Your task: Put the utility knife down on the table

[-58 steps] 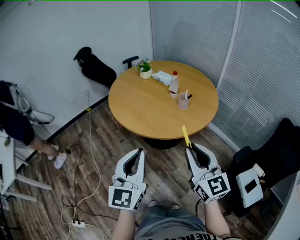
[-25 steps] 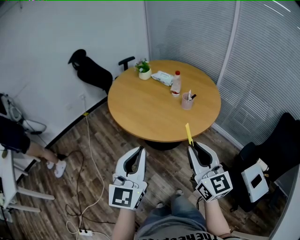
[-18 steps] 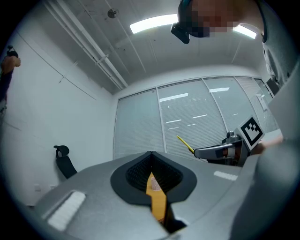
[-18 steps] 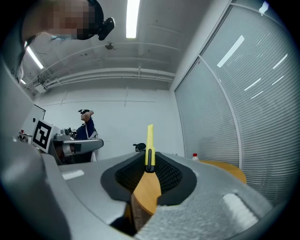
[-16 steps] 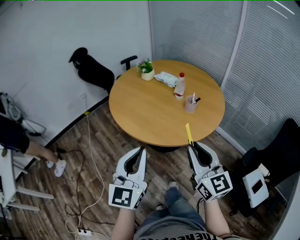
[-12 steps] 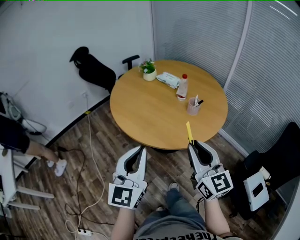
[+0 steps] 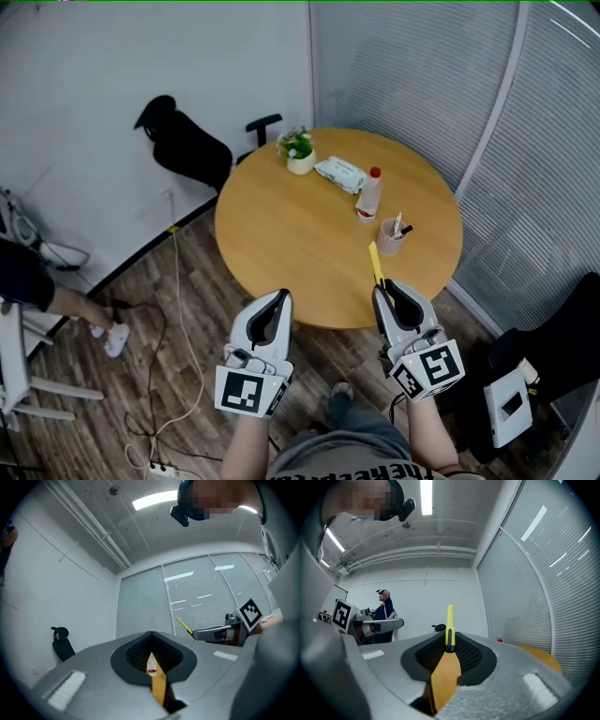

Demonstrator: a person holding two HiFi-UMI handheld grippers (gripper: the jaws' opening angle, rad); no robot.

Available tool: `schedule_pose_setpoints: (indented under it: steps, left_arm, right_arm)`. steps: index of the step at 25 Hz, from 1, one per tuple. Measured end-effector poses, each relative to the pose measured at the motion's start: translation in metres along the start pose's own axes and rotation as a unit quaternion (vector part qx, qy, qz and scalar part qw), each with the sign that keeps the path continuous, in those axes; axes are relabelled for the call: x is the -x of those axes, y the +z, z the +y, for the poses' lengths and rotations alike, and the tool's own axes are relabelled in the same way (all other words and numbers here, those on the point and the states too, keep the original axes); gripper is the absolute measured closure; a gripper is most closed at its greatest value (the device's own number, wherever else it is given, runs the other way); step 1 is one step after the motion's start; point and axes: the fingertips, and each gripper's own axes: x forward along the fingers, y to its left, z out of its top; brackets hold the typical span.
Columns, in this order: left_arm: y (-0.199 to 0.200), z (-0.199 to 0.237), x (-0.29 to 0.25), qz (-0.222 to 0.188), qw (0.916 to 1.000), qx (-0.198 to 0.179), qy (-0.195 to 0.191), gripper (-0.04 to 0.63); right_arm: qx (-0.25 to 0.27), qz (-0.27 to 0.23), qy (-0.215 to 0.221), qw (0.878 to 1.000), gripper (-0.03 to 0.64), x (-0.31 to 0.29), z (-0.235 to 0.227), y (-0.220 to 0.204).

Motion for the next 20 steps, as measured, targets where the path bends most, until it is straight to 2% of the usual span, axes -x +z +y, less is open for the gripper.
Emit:
schedule_pose_setpoints:
  steps: [12,20]
  left_arm:
    - [-0.006,0.007,-0.071,-0.004,0.9997,-0.009,0.023,0.583]
    - [-0.015,0.006,-0.09,0.007,0.9992,-0.013,0.038,0.583]
  right_arm:
    - [-0.002,-0.001,0.03,1.0,0.549,-0.05,-0.058,0.0]
    - [-0.011,0.004,0.049,0.999,0.549,-0.066,-0.077,-0.008]
